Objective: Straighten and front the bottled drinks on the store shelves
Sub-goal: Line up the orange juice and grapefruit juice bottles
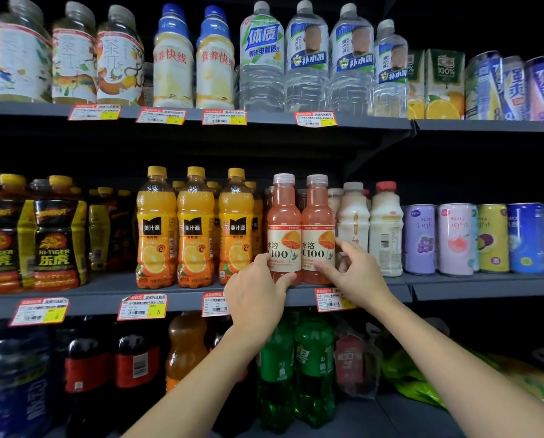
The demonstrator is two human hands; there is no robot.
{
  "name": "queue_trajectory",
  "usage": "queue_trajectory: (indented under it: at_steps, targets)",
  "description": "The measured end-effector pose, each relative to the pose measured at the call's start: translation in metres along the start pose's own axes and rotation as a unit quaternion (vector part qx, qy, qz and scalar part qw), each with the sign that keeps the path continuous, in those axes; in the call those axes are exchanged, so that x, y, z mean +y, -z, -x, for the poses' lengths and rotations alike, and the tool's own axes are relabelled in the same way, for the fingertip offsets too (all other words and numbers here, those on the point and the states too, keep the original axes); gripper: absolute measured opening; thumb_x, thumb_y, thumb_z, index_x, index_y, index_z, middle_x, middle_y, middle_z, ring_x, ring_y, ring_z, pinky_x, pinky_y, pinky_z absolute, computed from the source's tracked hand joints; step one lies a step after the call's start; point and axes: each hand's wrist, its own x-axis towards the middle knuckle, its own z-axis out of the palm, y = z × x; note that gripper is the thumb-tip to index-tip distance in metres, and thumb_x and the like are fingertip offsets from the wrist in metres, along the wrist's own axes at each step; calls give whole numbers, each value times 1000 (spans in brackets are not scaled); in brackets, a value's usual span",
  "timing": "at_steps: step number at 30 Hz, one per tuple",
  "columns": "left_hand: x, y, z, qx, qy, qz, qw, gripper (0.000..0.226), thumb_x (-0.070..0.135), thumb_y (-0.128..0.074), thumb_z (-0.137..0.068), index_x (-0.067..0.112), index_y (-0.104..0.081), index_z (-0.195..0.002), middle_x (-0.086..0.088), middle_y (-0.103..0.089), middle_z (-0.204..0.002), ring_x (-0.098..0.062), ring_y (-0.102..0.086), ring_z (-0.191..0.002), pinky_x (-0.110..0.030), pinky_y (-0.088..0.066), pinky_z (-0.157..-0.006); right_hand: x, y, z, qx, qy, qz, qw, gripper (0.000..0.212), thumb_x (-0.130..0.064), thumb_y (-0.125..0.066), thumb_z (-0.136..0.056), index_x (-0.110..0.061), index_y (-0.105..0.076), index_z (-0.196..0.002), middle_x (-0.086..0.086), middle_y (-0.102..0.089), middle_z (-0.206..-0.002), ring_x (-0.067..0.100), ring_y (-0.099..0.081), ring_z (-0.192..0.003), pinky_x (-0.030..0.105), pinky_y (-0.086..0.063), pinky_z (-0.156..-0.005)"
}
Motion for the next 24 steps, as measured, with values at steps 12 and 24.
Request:
queue_trajectory:
  at_steps: [12, 24]
  targets:
    - [2, 11, -1, -36, 9, -6, 999, 68, 66, -69, -81, 31, -53, -137, 12, -72, -116, -11, -68, -100, -30, -56, -77, -9, 9, 6, -20, 41, -9, 999, 82, -69, -77, -66, -35, -55, -138, -26, -58, -92, -17, -55, -84, 2, -41, -68]
    - [2, 18, -13, -84, 62, -32, 994, 57, 64, -76, -74, 32, -63, -121, 14, -73, -104, -9, -66, -99, -27, -44, -67, 5, 31, -8, -164, 17, 11, 986, 85, -52, -84, -72, -24, -52, -145, -45, -52, -64, -15, -55, -68, 16, -47, -77]
